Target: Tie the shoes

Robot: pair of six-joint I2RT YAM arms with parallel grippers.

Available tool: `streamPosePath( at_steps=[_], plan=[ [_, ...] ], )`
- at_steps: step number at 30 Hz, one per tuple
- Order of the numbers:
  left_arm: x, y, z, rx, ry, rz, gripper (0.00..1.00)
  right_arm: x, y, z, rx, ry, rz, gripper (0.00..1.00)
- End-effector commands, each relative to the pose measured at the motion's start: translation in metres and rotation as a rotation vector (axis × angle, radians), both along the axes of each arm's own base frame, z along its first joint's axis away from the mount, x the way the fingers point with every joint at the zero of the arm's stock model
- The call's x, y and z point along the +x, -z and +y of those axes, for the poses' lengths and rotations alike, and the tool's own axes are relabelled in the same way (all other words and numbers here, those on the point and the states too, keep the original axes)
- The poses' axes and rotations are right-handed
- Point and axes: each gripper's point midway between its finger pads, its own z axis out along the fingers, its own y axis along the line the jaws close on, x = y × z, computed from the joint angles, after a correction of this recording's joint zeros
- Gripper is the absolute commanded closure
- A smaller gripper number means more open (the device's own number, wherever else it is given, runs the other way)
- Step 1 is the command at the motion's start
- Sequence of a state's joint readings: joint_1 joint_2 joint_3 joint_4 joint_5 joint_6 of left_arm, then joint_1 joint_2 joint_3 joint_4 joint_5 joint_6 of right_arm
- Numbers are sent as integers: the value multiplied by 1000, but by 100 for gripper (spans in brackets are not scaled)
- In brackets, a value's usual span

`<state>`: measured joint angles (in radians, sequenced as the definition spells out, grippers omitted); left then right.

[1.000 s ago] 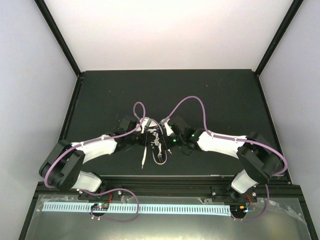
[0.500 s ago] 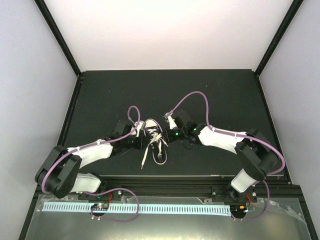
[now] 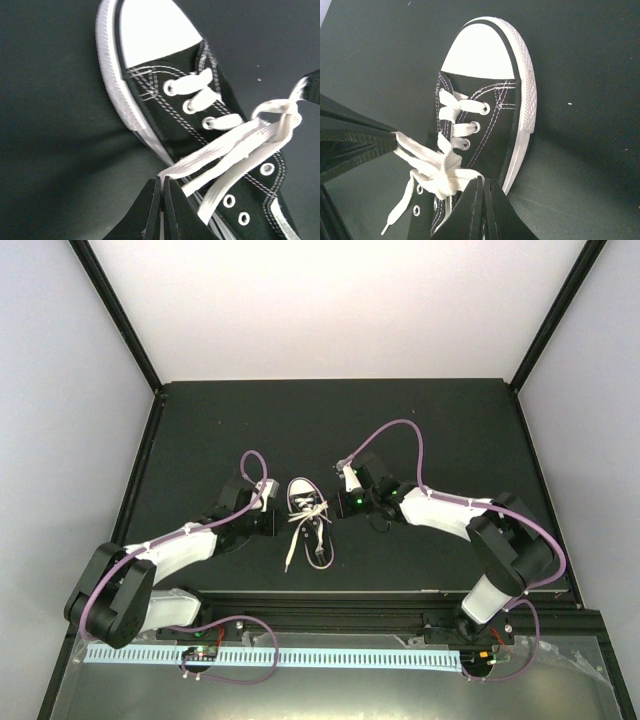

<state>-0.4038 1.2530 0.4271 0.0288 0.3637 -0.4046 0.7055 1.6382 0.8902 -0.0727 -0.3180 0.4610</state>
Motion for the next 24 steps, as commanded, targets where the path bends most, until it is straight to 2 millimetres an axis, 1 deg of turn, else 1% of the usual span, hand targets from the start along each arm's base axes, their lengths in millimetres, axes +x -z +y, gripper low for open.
streamPosePath(
  at_steps=[1, 6, 12, 16, 18, 19, 20, 22, 24],
  plan=[
    [2, 6, 17, 30, -67, 17, 98, 8, 0, -1, 24, 17, 3, 98],
    [4, 9, 26, 38, -103, 29, 98, 11, 4, -4, 25, 24, 12, 98],
    [6, 10, 32, 49, -124, 35, 98, 14, 4, -4, 21, 12, 11, 98],
    [8, 8, 31, 51, -123, 31, 98, 14, -1, 4, 31, -34, 2, 98],
    [9, 7, 31, 53, -122, 35, 98, 18, -6, 5, 28, -49, -19, 98],
    [8, 6, 30, 54, -115, 40, 97, 18, -8, 7, 29, -63, -30, 98],
    [9, 5, 29, 54, -108, 43, 92, 19, -11, 10, 32, -83, -38, 98],
    [11, 0, 28, 56, -99, 30, 79, 17, -16, 18, 48, -139, -37, 98],
    [15, -12, 27, 55, -85, -9, 68, 15, -19, 26, 57, -187, -41, 98]
  ],
)
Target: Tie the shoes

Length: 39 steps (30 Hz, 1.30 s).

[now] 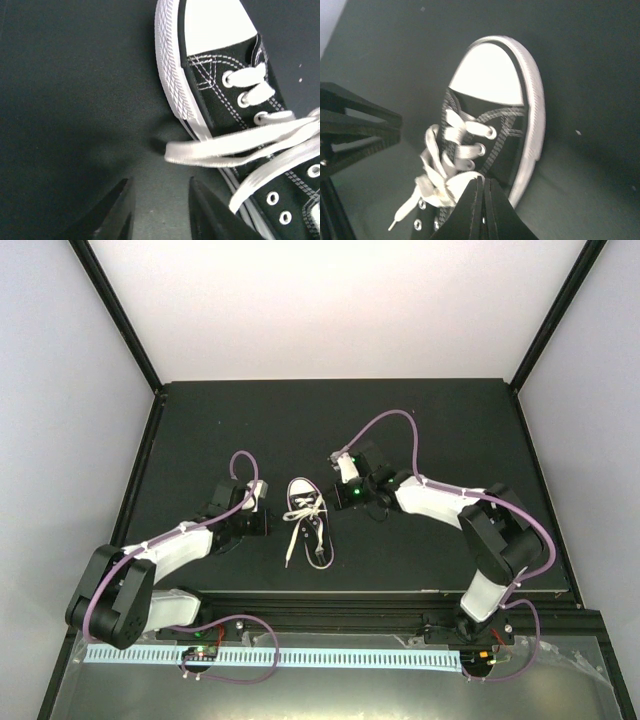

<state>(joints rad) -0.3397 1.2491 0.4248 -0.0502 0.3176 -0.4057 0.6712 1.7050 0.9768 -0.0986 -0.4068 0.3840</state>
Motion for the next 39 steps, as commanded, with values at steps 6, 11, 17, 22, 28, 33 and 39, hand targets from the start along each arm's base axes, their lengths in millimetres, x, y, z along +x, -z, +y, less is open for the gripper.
streamPosePath(
  at_steps=[6, 11, 17, 22, 28, 33, 39],
  plan=[
    [24, -74, -28, -80, 148, -225, 46, 10, -8, 26, 35, -139, -27, 92],
    [21, -84, -64, -129, 313, -242, 44, 11, -16, 26, 64, -119, -38, 57],
    [18, -81, -92, -125, 440, -252, 43, 16, -33, -10, 170, -21, -25, 30],
    [15, -77, -104, -112, 504, -254, 43, 4, -23, -24, 249, -16, 39, 35],
    [16, -62, -108, -78, 515, -228, 44, -9, -5, -15, 304, -65, 133, 46],
    [22, -55, -105, -41, 492, -216, 49, -10, 3, -7, 313, -89, 166, 52],
    [23, -54, -105, -30, 487, -215, 52, -13, 9, 3, 308, -118, 190, 57]
  ],
)
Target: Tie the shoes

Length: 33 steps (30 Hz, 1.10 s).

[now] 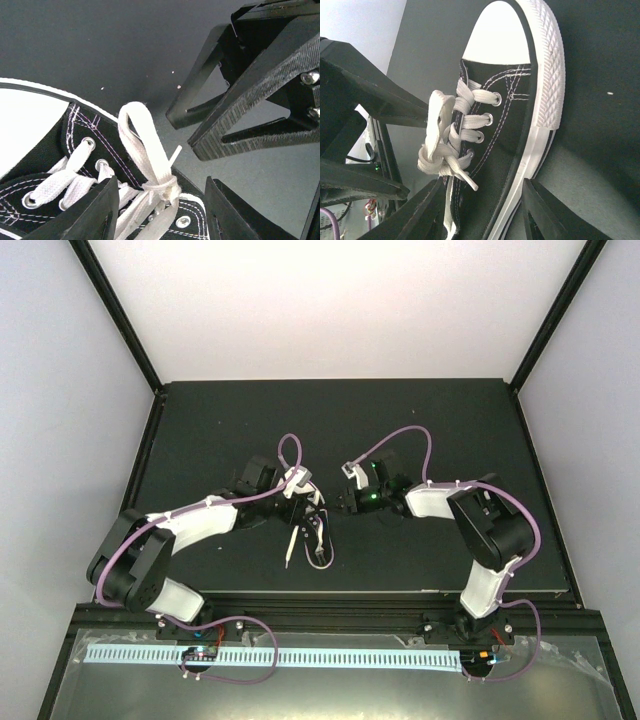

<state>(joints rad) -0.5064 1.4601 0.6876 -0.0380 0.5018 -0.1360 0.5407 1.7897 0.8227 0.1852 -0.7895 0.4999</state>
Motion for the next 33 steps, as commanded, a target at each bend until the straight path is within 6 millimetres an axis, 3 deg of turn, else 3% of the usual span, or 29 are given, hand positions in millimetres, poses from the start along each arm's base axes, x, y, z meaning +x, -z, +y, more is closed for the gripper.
streamPosePath(
  at_steps=[1, 15, 28, 33],
  plan=[
    [10, -11, -6, 7, 12, -48, 53, 1, -10, 16, 46, -49, -25, 58],
    [12, -10, -7, 10, 5, -44, 62, -5, -7, 26, 51, -88, -13, 78],
    [11, -4, -8, 14, 7, -28, 64, -12, -3, 25, 53, -108, 1, 77],
    [12, -3, -7, 18, 2, -27, 66, -13, 0, 25, 43, -117, 0, 85]
  ],
)
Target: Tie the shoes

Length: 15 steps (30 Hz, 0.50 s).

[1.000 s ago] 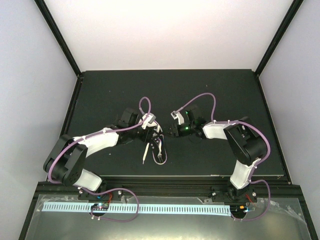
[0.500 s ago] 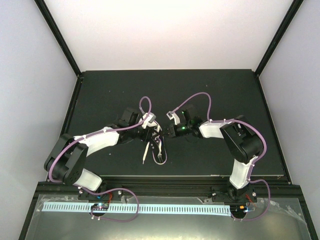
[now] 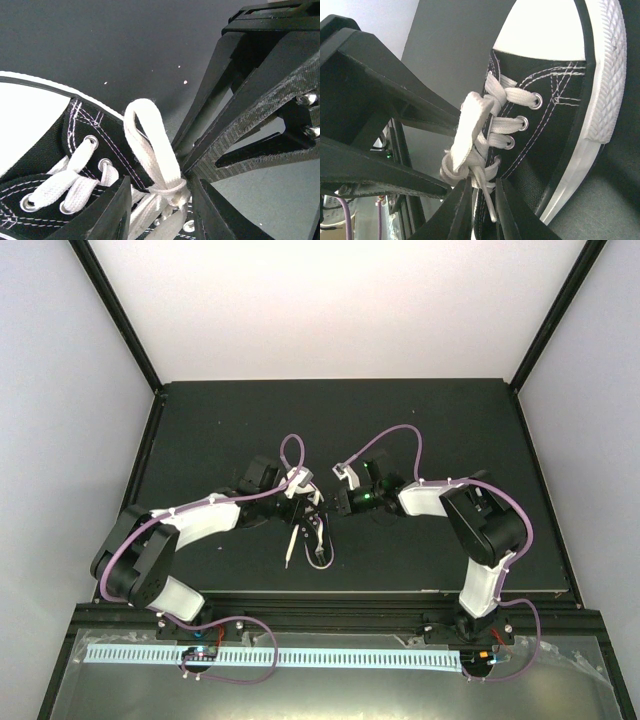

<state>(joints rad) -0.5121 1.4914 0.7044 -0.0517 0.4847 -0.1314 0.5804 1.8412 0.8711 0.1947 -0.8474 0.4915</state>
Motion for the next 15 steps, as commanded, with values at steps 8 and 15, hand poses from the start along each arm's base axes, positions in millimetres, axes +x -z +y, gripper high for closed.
streamPosePath(
  at_steps=[8, 15],
  plan=[
    [10, -9, -5, -2, 0, -40, 69, -2, 2, 2, -14, -10, -29, 98],
    [12, -5, -2, 17, -15, -40, 73, 6, -1, -19, -108, 92, -94, 98]
  ],
)
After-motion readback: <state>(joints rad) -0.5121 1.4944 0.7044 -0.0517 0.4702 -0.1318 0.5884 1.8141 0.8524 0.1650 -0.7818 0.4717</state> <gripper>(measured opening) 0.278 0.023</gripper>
